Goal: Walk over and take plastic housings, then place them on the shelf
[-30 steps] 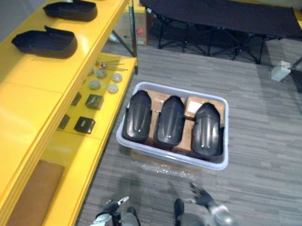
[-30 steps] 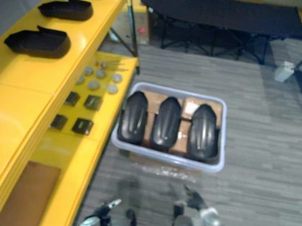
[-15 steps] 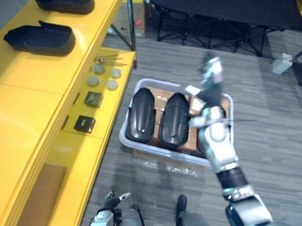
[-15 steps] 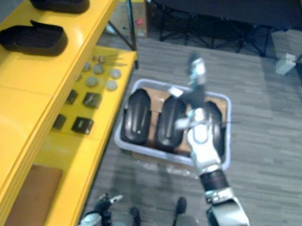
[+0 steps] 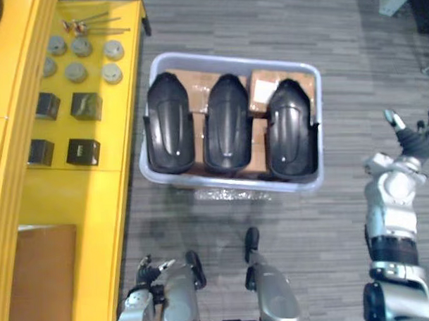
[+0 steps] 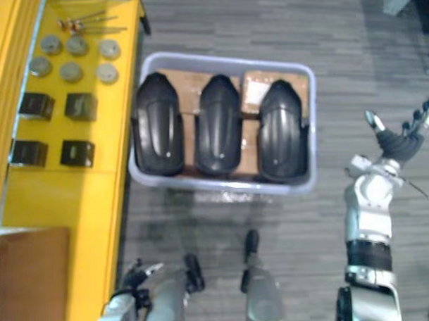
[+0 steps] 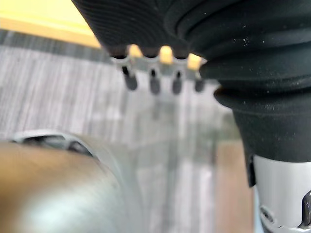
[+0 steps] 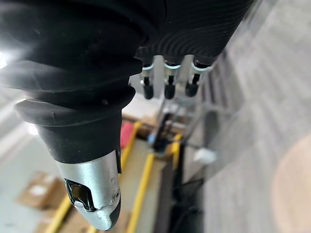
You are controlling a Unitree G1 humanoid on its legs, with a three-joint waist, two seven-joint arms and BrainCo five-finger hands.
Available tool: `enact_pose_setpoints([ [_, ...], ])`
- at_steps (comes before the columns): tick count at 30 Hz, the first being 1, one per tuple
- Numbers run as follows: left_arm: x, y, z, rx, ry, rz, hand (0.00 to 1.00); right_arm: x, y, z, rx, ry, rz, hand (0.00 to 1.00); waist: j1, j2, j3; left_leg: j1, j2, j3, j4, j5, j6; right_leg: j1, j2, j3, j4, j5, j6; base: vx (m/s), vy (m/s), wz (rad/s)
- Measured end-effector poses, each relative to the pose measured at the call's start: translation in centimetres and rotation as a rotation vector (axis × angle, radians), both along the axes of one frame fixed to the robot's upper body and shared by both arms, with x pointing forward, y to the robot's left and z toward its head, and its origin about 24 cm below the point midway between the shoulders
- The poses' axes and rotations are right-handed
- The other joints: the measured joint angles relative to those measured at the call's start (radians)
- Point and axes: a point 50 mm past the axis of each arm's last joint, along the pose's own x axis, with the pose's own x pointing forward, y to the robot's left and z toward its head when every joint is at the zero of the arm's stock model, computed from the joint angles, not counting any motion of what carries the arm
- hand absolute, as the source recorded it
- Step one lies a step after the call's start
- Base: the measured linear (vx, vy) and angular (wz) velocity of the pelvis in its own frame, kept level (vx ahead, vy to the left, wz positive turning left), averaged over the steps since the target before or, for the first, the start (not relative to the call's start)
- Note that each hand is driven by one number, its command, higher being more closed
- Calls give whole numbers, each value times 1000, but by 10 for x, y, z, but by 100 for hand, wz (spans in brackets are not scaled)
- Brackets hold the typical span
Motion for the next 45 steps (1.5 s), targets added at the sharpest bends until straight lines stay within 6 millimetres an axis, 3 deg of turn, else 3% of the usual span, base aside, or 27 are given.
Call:
enact_pose_setpoints([
  [3, 10, -11, 4, -21, -49, -25, 0, -3, -23, -3, 7, 50, -64, 0, 4, 10, 8, -58, -14, -47, 18, 3, 5, -33, -12, -31, 17, -1, -1, -88, -5, 40],
  [6, 15, -20, 7, -50, -75, -45, 0, -4, -47, 7, 11, 63, -141, 0, 9, 44, 28, -92, -36, -82, 25, 17, 23, -43, -34, -72, 31, -1, 0, -71, 23, 37],
  [11, 18, -26, 9, -65, -85, -52, 0, -3, -65, 15, 46, 81, -196, 0, 31, 74, 41, -104, -74, -89, -12, 51, 37, -64, -66, -81, 36, 2, 5, -64, 34, 17],
  [16, 18, -27, 8, -92, -86, -34, 0, -1, -80, 29, 26, 134, -230, 0, 33, 99, 49, -132, -90, -109, -15, 65, 44, -88, -82, -102, 53, 3, 5, -50, 12, 14],
  [19, 16, -26, 7, -99, -76, -27, 0, 4, -81, 40, 7, 149, -216, 0, 38, 107, 47, -132, -91, -109, -13, 65, 45, -90, -84, -101, 58, 2, 5, -44, 4, 1],
  [24, 15, -33, 6, -132, -73, -28, 0, 7, -88, 65, -26, 160, -211, 0, 60, 153, 61, -139, -108, -109, -29, 87, 52, -123, -108, -104, 103, -4, -2, -63, 8, 5],
  [28, 14, -34, 5, -140, -74, -48, 0, 12, -85, 60, -49, 216, -176, 0, 69, 168, 59, -159, -115, -115, -31, 99, 54, -148, -117, -107, 124, -9, -3, -70, -5, 6],
  [35, 13, -34, 5, -159, -78, -43, 0, 14, -86, 73, -139, 268, -129, 0, 73, 179, 59, -191, -113, -131, 2, 100, 54, -174, -124, -119, 171, -24, -8, -72, -7, 7],
  [45, 12, -33, 3, -161, -82, -48, 0, 18, -87, 47, -92, 491, 6, 0, 101, 193, 56, -231, -110, -144, 33, 102, 54, -198, -128, -132, 191, -25, -10, -48, -2, 4],
])
